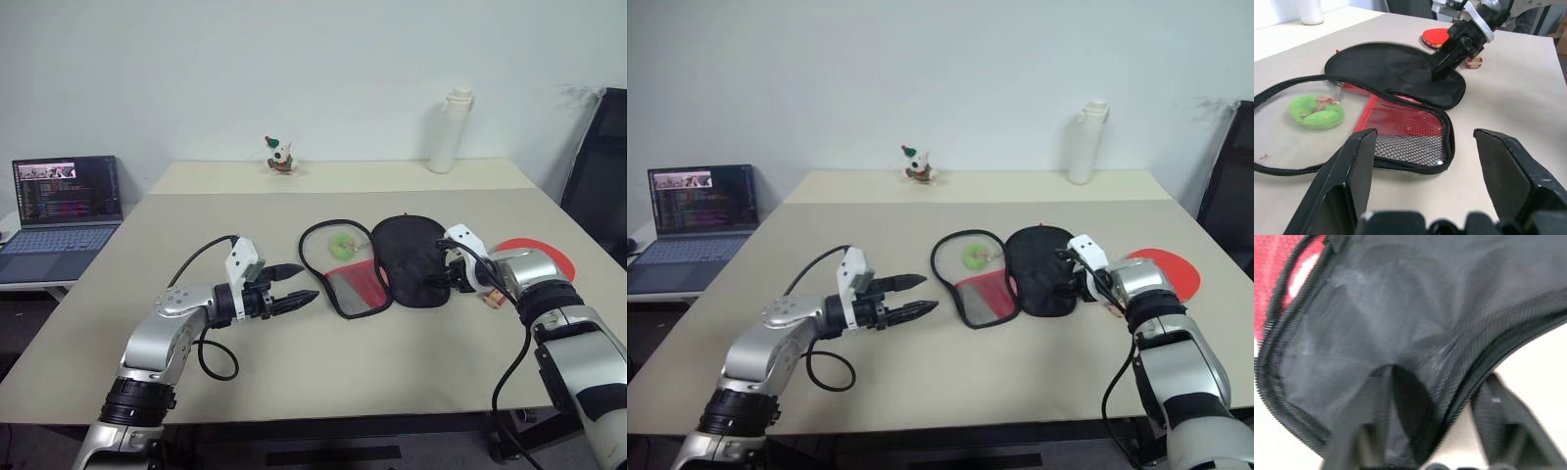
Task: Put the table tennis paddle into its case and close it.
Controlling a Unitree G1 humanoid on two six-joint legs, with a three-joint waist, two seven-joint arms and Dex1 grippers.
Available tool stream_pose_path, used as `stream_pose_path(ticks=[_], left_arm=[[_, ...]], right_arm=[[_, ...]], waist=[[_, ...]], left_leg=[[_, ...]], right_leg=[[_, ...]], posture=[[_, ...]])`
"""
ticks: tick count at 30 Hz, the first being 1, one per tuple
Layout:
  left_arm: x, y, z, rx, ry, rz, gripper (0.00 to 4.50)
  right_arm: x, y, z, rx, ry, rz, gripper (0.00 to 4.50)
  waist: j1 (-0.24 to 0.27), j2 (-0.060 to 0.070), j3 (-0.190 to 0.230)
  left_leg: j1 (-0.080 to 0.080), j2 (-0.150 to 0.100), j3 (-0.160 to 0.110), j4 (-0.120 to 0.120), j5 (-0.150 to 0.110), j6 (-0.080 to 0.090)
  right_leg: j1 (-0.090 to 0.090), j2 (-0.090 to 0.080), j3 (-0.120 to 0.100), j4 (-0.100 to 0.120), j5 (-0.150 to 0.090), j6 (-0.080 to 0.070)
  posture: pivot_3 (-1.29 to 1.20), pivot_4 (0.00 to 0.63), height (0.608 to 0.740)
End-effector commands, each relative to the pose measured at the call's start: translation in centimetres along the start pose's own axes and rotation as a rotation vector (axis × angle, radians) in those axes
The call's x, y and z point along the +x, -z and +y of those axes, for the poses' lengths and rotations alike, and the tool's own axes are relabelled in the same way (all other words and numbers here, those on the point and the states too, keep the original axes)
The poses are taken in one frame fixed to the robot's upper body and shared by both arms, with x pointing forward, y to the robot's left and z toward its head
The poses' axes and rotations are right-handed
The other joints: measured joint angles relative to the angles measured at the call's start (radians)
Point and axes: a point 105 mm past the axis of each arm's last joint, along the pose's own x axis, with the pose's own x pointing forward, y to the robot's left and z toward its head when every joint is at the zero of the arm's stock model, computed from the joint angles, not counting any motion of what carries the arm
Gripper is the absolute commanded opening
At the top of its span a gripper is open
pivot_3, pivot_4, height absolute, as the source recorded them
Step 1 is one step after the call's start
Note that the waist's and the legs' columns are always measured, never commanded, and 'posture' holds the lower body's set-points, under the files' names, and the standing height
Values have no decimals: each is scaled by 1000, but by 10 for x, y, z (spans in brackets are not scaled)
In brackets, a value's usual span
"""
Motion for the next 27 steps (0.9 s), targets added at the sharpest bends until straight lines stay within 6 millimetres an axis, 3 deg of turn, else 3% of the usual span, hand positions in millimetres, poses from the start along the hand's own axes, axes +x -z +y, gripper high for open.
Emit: stream_pose_path(ticks=[1,3,5,9,16,24,27], left_arm=[[4,-11,-1,34,20,-28,3445],[6,-10,-1,33,25,-30,3445],[8,-10,-1,33,32,-33,3445],[15,-11,-2,34,55,-43,3445],[22,-12,0,43,87,-43,3445],[31,-14,5,55,117,-44,3445],[32,-15,6,59,118,-47,3445]], right_arm=[[-28,-35,-29,-165,172,-126,3675],[-37,-42,-37,-174,219,-161,4369],[-46,-42,-41,-137,249,-194,4369],[-59,-18,-40,-15,323,-228,4369],[-87,33,-45,359,805,-310,4369],[-78,45,-25,546,921,-324,4369],[-63,52,-19,598,916,-296,4369]], waist=[[0,0,0],[0,0,0],[0,0,0],[3,0,0],[2,0,0],[-3,0,0],[-2,0,0]], left_leg=[[0,0,0,0,0,0],[0,0,0,0,0,0],[0,0,0,0,0,0],[0,0,-1,0,0,0],[0,0,-2,1,0,0],[3,0,1,1,0,0],[2,0,2,0,0,0]], right_leg=[[0,0,0,0,0,0],[0,0,0,0,0,1],[0,0,0,0,0,1],[1,0,-1,0,-1,1],[-1,0,3,4,-2,3],[-1,2,11,4,-2,4],[-2,2,12,3,-2,4]], posture=[[0,150,740],[0,150,740],[0,150,740],[0,150,740],[0,150,740],[0,150,740],[0,150,740]])
